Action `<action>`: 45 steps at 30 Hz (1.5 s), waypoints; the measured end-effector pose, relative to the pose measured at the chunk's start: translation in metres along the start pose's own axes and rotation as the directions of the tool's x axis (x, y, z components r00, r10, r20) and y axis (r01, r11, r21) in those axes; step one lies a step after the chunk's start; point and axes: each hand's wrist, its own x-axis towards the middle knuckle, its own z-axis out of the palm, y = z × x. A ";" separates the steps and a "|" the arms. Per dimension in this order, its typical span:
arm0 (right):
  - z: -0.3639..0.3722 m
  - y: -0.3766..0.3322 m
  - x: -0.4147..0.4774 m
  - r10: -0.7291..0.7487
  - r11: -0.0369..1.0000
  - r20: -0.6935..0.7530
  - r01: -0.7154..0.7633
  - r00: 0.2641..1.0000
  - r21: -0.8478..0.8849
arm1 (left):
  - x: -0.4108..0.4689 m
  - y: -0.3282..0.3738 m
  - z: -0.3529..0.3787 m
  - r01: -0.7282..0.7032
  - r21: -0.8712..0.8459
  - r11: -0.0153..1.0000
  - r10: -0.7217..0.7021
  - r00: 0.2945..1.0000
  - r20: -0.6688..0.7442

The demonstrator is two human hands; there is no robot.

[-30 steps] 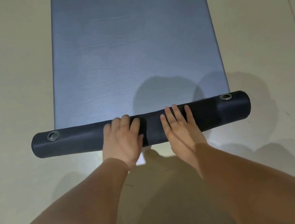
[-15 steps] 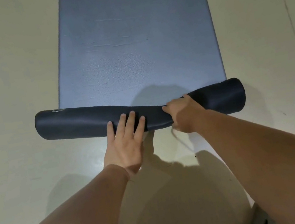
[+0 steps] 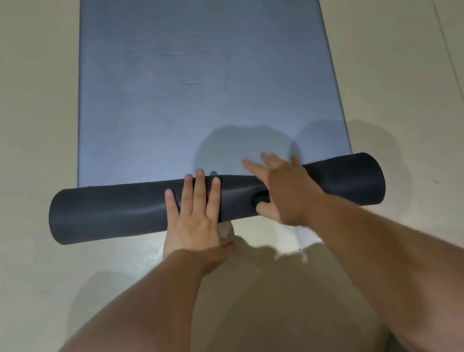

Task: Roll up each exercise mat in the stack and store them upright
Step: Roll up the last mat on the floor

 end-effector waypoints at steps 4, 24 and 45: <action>0.051 -0.007 -0.030 -0.037 0.997 -0.385 0.009 0.922 -0.074 | 0.032 -0.011 -0.021 -0.026 -0.048 0.998 0.024 0.999 -0.041; -0.007 0.022 0.069 0.022 0.966 -0.135 -0.056 0.991 -0.252 | 0.058 -0.002 -0.022 0.084 0.002 0.996 -0.084 0.996 0.010; -0.057 0.019 0.115 0.111 0.962 -0.044 -0.118 0.993 -0.248 | 0.092 -0.022 -0.069 0.065 -0.070 0.995 -0.073 0.991 -0.109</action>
